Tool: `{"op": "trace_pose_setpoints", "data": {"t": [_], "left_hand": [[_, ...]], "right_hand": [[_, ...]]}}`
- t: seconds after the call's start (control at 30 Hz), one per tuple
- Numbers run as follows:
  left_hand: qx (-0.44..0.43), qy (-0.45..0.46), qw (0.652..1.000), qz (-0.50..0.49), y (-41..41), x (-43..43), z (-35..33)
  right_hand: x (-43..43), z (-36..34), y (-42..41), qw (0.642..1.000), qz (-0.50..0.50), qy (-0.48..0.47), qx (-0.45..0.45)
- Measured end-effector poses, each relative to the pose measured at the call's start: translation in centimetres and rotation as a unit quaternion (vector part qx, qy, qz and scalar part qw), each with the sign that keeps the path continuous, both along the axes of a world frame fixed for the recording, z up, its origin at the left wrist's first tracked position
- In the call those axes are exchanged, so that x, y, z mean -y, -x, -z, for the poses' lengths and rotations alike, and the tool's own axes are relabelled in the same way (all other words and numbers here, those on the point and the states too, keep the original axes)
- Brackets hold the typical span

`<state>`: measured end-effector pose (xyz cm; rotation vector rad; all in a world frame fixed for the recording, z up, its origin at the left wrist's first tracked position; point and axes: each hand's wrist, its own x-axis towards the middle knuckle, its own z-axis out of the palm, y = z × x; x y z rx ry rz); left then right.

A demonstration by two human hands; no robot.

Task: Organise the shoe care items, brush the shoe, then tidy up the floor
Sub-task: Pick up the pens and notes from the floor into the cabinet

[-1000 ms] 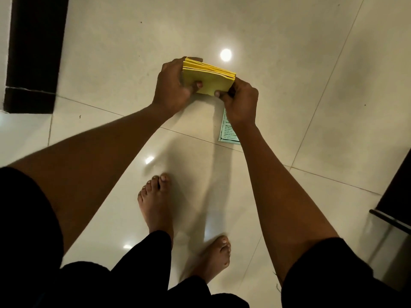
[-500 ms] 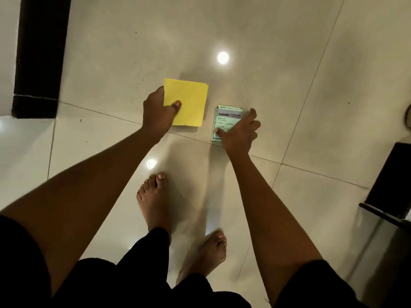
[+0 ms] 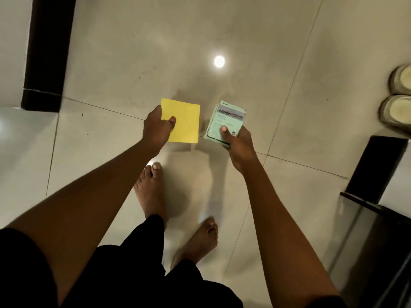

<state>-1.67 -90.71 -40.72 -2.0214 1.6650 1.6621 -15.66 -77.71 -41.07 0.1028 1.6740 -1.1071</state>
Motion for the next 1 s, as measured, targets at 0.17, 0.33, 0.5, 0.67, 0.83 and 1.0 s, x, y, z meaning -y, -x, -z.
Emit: {"op": "trace_pose_setpoints", "data": {"t": [0.17,0.33,0.5,0.67,0.83,1.0], "left_hand": [[-0.046,-0.026,0.998,0.015,2.4,-3.1,-4.3],[-0.094,-0.044,0.994,0.015,3.4,-6.3,-8.4],[-0.141,-0.043,0.989,0.023,3.3,-9.6,-12.8],[-0.168,-0.077,0.983,0.021,2.3,-13.1,-16.7],[-0.176,-0.111,0.978,0.038,-0.1,-16.1,-19.3],[-0.134,-0.098,0.983,0.073,-3.9,-17.3,-22.4]], "right_hand": [[-2.4,-4.4,-1.4,0.997,-0.015,-0.043,-0.063],[-4.2,-9.2,-1.8,0.978,-0.065,-0.082,-0.179],[-6.8,-13.6,-3.0,0.964,-0.097,-0.092,-0.229],[-10.2,-16.8,-5.8,0.957,-0.106,-0.097,-0.253],[-12.8,-18.8,-9.5,0.939,-0.139,-0.168,-0.268],[-14.0,-23.4,-14.7,0.947,-0.101,-0.19,-0.24]]}}
